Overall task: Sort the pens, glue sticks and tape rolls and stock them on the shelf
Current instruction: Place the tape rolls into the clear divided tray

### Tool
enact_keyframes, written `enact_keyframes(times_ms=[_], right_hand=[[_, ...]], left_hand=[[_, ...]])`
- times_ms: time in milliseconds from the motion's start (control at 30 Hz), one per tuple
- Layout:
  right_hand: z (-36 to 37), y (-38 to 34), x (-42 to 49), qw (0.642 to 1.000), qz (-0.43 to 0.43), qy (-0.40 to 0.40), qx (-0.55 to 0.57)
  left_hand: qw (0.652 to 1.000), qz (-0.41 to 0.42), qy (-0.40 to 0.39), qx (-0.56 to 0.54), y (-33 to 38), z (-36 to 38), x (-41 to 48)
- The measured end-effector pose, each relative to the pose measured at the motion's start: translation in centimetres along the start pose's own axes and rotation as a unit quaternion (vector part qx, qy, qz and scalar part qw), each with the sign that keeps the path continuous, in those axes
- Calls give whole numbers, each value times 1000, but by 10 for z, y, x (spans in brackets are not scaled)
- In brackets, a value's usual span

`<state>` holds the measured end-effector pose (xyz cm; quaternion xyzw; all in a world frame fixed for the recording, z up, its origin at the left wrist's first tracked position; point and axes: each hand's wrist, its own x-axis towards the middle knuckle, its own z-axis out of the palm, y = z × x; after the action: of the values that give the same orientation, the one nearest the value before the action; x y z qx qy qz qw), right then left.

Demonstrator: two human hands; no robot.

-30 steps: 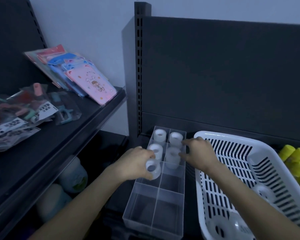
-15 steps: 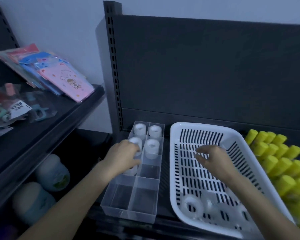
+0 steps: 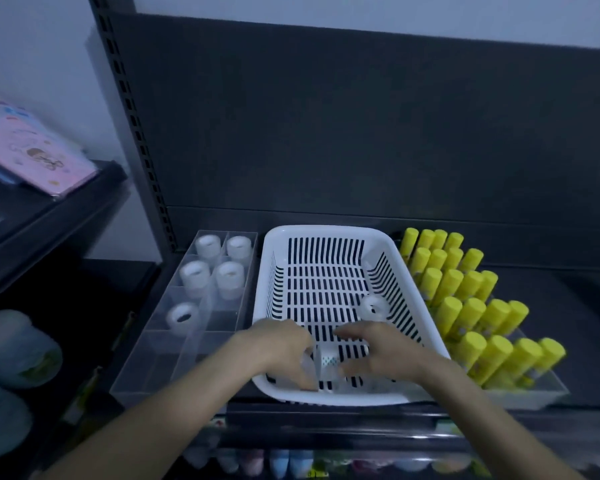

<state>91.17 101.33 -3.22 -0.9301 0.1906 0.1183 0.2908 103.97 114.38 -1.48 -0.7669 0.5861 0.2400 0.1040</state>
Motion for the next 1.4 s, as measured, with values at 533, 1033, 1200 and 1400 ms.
enact_keyframes(times_ms=[533, 1033, 1200, 1400], right_hand=[[-1, 12, 13, 977, 1, 186, 101], [-23, -77, 64, 947, -89, 171, 257], [-5, -128, 114, 967, -129, 121, 182], [23, -173, 153, 982, -174, 67, 1]], left_hand=[[991, -51, 98, -79, 3, 9, 22], [847, -145, 356, -366, -103, -9, -74], [833, -220, 355, -362, -152, 5, -97], [804, -196, 352, -438, -183, 31, -111]])
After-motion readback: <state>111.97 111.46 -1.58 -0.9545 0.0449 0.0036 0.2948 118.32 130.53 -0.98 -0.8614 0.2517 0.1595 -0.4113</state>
